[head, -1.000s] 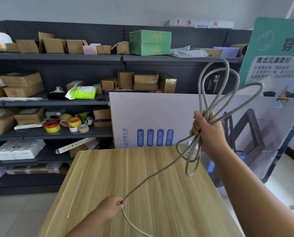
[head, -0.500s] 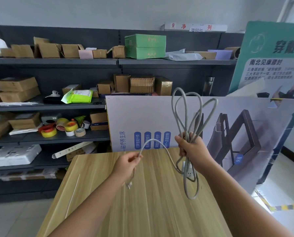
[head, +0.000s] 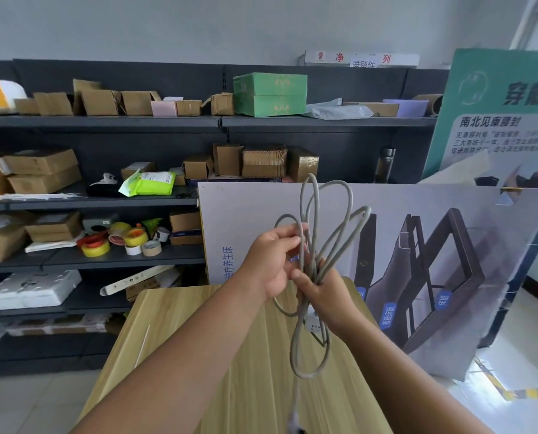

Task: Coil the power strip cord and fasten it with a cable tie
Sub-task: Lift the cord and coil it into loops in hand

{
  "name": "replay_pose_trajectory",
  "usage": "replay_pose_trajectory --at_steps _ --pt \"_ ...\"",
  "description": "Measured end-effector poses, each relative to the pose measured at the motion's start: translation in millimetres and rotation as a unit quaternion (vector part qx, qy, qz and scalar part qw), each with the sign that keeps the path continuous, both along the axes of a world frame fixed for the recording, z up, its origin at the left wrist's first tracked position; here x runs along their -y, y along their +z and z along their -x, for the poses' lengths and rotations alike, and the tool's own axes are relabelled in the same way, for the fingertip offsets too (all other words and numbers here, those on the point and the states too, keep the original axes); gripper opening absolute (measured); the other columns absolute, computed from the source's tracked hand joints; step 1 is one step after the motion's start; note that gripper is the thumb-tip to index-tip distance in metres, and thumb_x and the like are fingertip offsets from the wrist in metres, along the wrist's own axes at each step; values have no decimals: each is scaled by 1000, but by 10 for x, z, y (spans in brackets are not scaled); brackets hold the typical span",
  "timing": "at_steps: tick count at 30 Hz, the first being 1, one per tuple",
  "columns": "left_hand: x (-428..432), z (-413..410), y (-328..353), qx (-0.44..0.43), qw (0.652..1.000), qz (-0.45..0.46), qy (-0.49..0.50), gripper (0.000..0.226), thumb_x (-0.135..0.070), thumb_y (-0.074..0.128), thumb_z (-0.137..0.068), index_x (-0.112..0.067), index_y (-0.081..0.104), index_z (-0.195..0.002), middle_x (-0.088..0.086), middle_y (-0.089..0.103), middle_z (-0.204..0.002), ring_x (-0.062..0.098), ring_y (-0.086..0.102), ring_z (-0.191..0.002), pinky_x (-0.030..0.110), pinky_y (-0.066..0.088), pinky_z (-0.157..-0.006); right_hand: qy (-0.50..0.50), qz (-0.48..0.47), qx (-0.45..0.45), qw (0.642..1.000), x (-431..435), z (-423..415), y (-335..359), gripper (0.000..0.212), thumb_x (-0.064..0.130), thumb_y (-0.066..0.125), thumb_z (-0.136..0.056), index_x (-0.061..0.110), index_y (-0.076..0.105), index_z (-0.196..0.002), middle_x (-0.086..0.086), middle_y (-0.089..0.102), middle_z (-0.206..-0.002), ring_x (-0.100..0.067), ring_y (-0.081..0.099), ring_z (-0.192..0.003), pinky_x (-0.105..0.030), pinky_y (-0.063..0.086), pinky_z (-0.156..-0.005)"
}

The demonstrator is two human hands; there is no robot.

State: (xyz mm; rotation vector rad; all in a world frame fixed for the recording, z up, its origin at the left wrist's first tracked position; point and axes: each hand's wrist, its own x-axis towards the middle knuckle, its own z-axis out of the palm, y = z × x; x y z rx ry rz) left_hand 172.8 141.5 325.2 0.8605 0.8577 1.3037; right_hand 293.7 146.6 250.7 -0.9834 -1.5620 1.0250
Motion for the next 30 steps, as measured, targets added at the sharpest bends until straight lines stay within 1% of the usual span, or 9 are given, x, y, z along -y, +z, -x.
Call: replay_pose_trajectory --at_steps 5,9,12,15,18,21,23,26,30 --pt "-27 29 45 -154 984 -46 77 23 -5 54 -94 -8 70 -112 1 66 -84 9 60 -70 16 49 -53 26 24 12 999 60 -17 52 8 9 72 -85 13 66 -82 2 66 -59 -9 62 -58 -31 53 -61" --pt "-182 160 63 -120 986 -32 107 17 -11 56 -94 -13 72 -100 2 67 -86 14 58 -81 26 43 -65 40 22 42 998 148 -47 51 18 19 70 -89 17 62 -72 -1 63 -57 -20 59 -57 -37 55 -64" --pt "-168 206 -2 -84 993 -26 77 16 -15 52 -98 -11 68 -96 6 65 -89 20 62 -88 31 52 -76 -28 21 28 999 146 -47 52 28 24 66 -92 5 60 -73 -6 60 -54 -23 57 -54 -37 53 -61" --pt "40 148 -334 -167 979 -73 92 15 -21 53 -97 -21 68 -100 1 69 -94 17 67 -89 32 56 -85 -84 38 -24 995 60 -69 43 34 28 68 -90 6 58 -66 -4 56 -49 -24 55 -51 -40 50 -57" --pt "312 21 -863 -272 955 -91 77 12 -20 57 -95 -21 69 -99 -5 71 -86 6 68 -77 21 54 -73 -120 62 -92 987 -38 -85 58 33 27 70 -88 12 57 -62 -8 54 -48 -24 52 -49 -38 46 -55" --pt "485 -68 -1324 -300 954 -29 -5 7 -24 62 -87 -24 69 -87 -4 69 -79 11 65 -75 33 52 -77 -132 64 -137 980 -90 -99 109 28 24 69 -90 10 57 -68 -4 52 -47 -24 50 -48 -38 46 -57" --pt "553 -98 -1530 -334 939 -15 -79 12 -20 62 -87 -30 66 -92 -5 68 -90 14 64 -86 38 52 -88 -137 64 -142 978 -114 -114 136 28 23 67 -91 11 58 -68 -1 52 -46 -27 48 -52 -41 45 -59" --pt "656 -164 -1641 -300 939 -14 -167 34 -15 62 -89 -30 56 -119 -5 64 -106 7 65 -95 23 51 -89 -137 58 -146 978 -131 -126 184 26 22 66 -92 11 60 -69 -1 53 -47 -28 50 -54 -43 47 -62" --pt "625 -234 -1560 -343 933 -80 -72 32 -21 70 -82 -36 59 -108 -5 63 -89 1 61 -79 13 49 -74 -138 58 -160 976 -135 -118 236 25 19 64 -94 10 58 -71 2 53 -46 -19 52 -49 -39 49 -58"
